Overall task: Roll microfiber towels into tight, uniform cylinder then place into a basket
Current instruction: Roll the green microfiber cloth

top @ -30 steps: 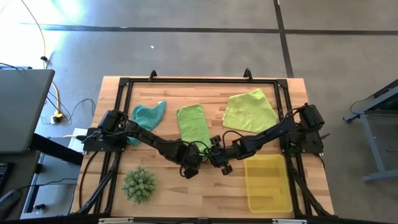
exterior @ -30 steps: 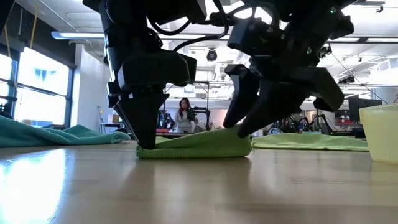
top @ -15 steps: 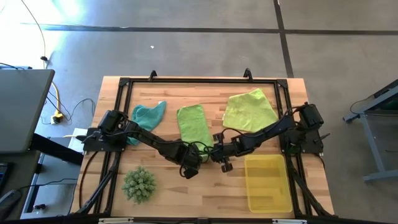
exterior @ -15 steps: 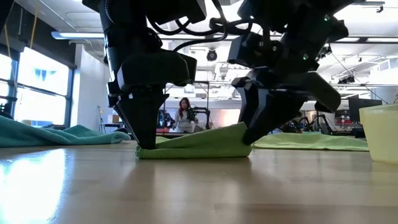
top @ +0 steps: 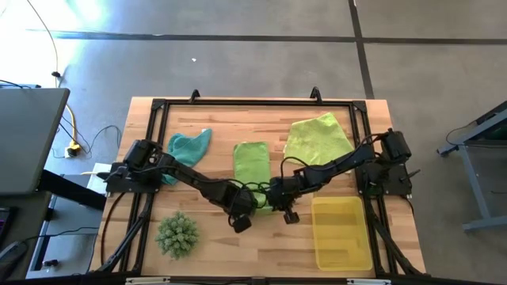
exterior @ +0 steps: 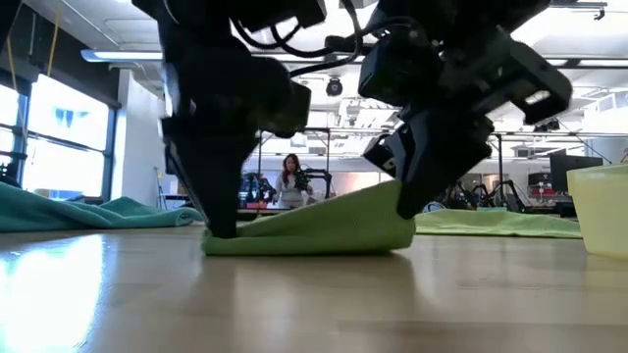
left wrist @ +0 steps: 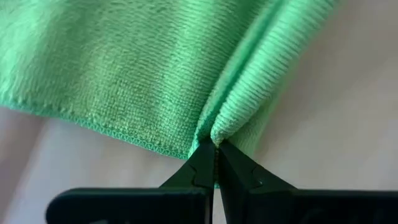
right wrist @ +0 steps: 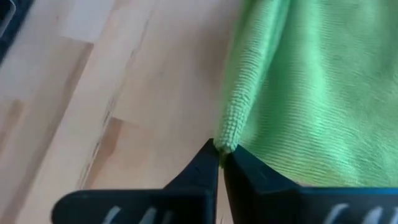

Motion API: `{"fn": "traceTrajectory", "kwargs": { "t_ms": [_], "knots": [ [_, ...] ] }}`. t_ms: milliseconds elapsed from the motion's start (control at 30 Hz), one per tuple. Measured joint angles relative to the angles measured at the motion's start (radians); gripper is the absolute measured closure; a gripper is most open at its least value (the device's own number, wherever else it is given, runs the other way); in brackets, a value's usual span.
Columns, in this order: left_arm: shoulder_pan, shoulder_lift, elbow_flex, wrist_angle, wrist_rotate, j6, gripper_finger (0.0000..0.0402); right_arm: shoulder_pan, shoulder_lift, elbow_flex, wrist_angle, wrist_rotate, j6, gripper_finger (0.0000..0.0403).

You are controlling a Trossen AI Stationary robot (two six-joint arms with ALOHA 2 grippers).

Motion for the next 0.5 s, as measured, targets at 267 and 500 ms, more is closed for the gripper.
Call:
{"fn": "traceTrajectory", "kwargs": {
  "t_ms": [267, 500],
  "knots": [
    [0.002, -0.003, 0.001, 0.015, -0.005, -0.006, 0.0401, -0.083, 0.032, 0.0, -0.044, -0.036, 0.099, 0.04],
    [0.003, 0.012, 0.002, 0.022, -0.042, -0.012, 0.0401, -0.069, 0.096, 0.004, -0.029, -0.052, 0.103, 0.0399]
  ]
}}
